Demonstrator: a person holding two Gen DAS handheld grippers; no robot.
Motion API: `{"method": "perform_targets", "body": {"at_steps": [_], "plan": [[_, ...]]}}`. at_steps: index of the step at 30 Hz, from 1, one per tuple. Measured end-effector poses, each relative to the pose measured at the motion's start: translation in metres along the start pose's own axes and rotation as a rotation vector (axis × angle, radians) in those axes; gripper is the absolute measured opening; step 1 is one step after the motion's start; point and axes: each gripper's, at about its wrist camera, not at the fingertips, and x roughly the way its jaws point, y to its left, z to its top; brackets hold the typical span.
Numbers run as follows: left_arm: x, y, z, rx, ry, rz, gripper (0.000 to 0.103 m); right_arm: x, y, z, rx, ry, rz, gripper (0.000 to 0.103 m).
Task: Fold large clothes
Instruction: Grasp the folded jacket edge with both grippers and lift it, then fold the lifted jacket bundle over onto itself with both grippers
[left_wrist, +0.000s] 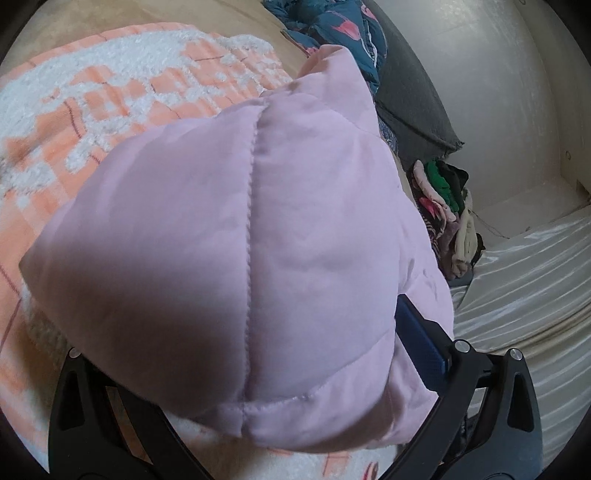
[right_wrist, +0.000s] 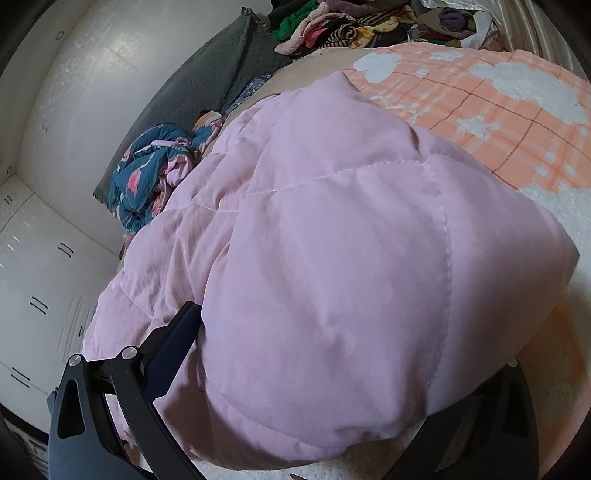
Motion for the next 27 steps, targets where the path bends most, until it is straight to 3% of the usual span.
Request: {"method": "perform_targets", "body": {"at_steps": [11, 14, 17, 21, 24, 27], "plan": [[0.005, -0.008, 0.007, 0.035, -0.010, 0.003, 0.093, 0.003, 0.005, 0.001, -0.029, 0.012, -0.015, 0.099], [0.004, -0.013, 0.009, 0.059, -0.016, 0.012, 0.086, 0.003, 0.009, 0.002, -0.042, 0.018, -0.020, 0.096], [0.002, -0.021, 0.009, 0.099, -0.024, 0.029, 0.073, 0.002, 0.018, 0.002, -0.089, 0.018, -0.032, 0.084], [-0.003, -0.038, 0.009, 0.174, -0.048, 0.056, 0.048, -0.007, 0.045, 0.000, -0.254, -0.003, -0.077, 0.051], [-0.011, -0.056, 0.007, 0.262, -0.072, 0.080, 0.036, -0.015, 0.068, -0.004, -0.385, -0.023, -0.133, 0.040], [-0.023, -0.069, 0.007, 0.325, -0.093, 0.083, 0.032, -0.027, 0.085, -0.008, -0.456, -0.052, -0.160, 0.035]]}}
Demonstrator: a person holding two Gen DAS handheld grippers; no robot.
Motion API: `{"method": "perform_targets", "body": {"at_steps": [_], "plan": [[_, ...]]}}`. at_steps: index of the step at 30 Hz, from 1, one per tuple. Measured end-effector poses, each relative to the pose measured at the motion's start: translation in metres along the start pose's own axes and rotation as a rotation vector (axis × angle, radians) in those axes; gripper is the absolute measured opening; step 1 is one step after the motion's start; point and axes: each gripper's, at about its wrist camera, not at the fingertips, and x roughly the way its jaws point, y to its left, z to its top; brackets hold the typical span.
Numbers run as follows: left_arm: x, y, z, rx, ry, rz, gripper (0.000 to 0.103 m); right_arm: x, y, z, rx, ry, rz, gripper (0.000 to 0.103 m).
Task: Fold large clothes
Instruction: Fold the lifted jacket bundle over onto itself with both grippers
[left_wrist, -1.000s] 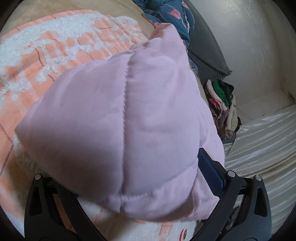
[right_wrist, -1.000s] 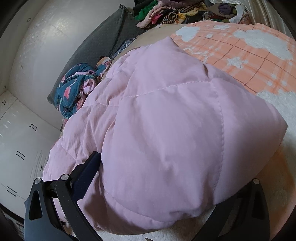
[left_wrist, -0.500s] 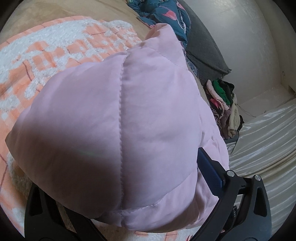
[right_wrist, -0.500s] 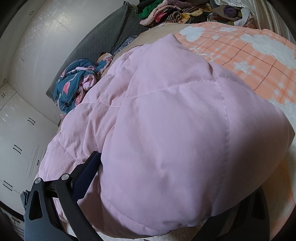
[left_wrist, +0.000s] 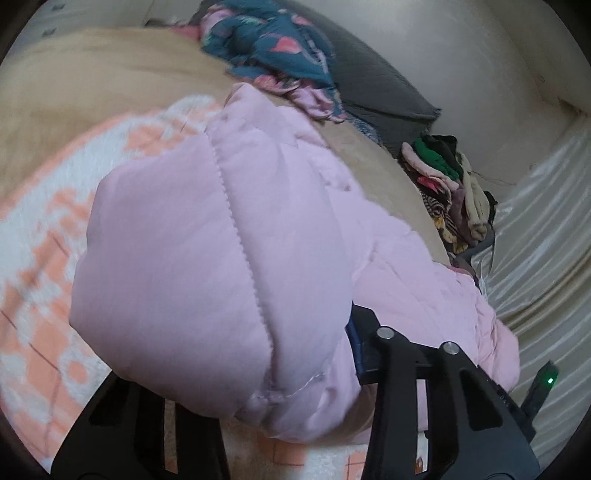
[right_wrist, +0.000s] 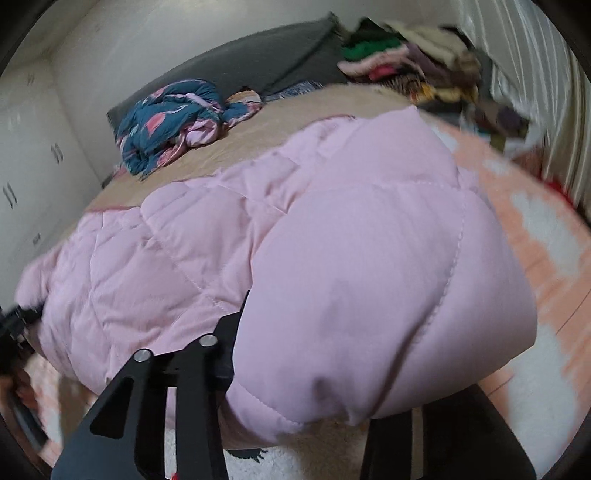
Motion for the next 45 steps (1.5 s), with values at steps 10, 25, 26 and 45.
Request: {"method": "perform_targets", "body": {"at_steps": [10, 25, 26, 45], "plan": [[-0.038, -0.022, 0.004, 0.110, -0.036, 0.040, 0.029, -0.052, 0.028, -0.004, -0.132, -0.089, -0.025, 0.032], [-0.086, -0.024, -0.041, 0.228, -0.046, 0.081, 0.029, -0.112, 0.022, -0.054, -0.114, -0.088, 0.000, 0.032], [-0.089, -0.025, -0.044, 0.237, -0.048, 0.086, 0.029, -0.114, 0.020, -0.056, -0.106, -0.085, 0.001, 0.032], [-0.129, -0.034, -0.090, 0.332, -0.074, 0.145, 0.029, -0.161, 0.014, -0.106, -0.094, -0.054, -0.008, 0.032]]}}
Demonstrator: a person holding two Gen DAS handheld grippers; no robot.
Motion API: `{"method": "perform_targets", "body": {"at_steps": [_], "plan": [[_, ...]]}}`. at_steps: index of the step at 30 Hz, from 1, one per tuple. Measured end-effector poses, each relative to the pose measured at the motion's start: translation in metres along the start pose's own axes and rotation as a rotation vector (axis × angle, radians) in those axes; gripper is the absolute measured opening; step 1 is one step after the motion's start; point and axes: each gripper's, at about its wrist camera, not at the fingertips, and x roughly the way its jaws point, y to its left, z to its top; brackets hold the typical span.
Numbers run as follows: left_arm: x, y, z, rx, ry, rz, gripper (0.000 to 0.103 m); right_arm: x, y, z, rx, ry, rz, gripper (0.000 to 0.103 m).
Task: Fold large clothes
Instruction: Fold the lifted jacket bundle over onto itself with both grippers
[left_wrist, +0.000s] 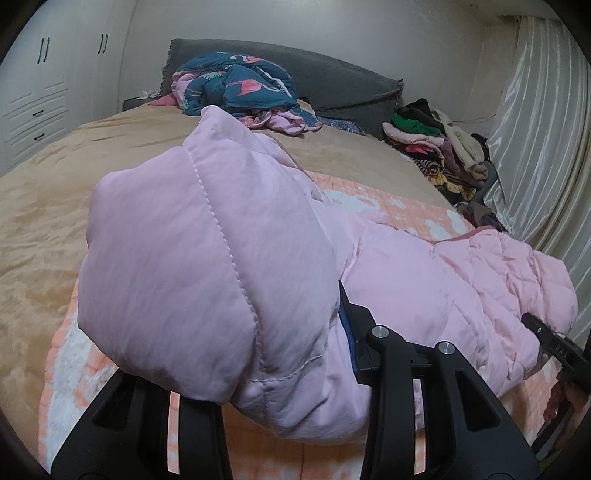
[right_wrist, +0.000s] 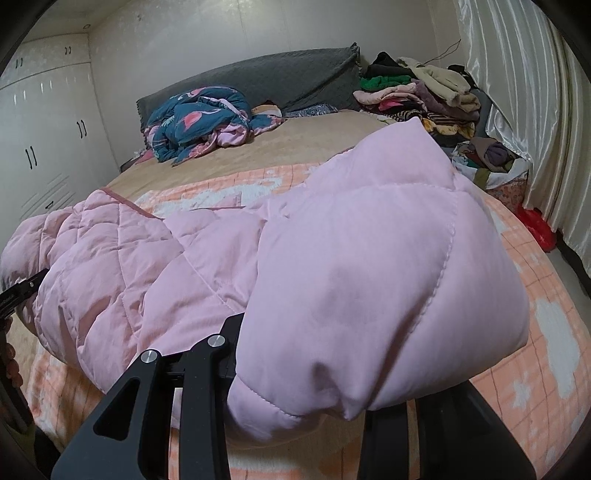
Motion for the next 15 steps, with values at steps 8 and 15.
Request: {"method": "perform_targets", "body": {"at_steps": [8, 15], "plan": [[-0.007, 0.002, -0.011, 0.018, 0.015, 0.011, 0.029, -0.016, -0.004, -0.011, 0.024, 0.009, 0.009, 0.033], [-0.013, 0.005, -0.022, 0.034, 0.036, 0.026, 0.030, -0.025, -0.012, -0.027, 0.052, 0.025, 0.020, 0.033]]}}
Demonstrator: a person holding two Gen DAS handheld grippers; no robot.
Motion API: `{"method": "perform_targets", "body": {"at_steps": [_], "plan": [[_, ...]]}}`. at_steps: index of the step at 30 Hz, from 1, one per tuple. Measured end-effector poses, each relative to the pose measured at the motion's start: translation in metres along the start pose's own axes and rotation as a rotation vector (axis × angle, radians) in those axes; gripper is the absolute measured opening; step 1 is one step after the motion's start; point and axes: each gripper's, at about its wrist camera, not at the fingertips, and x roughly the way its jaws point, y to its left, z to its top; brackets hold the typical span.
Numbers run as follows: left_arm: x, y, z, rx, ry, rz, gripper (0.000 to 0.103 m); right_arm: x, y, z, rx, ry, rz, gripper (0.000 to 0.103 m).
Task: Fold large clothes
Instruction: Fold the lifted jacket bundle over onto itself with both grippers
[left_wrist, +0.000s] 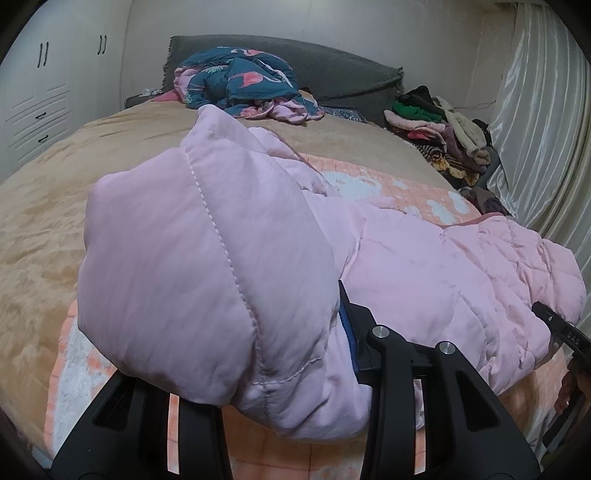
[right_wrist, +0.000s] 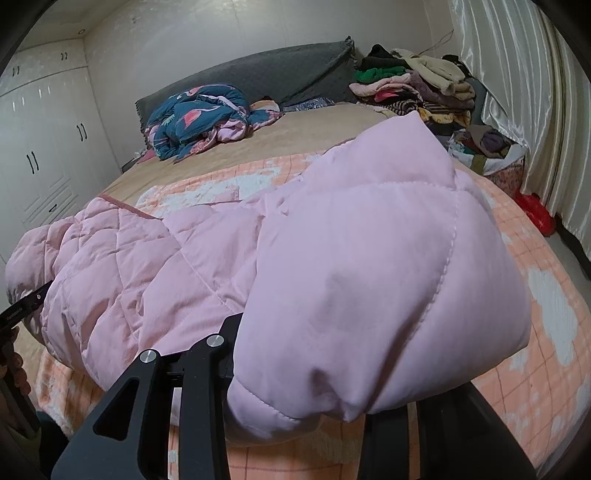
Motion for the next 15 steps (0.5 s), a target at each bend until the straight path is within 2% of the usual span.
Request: {"method": "perform_targets", "body": {"at_steps": [8, 15], "plan": [[0.008, 0.003, -0.013, 0.003, 0.037, 0.024, 0.031, 0.014, -0.013, -0.003, 0.077, 0.050, -0.004, 0.039], [0.013, 0.002, -0.021, 0.004, 0.055, 0.040, 0.034, 0.034, -0.021, -0.007, 0.168, 0.125, -0.024, 0.050]]}}
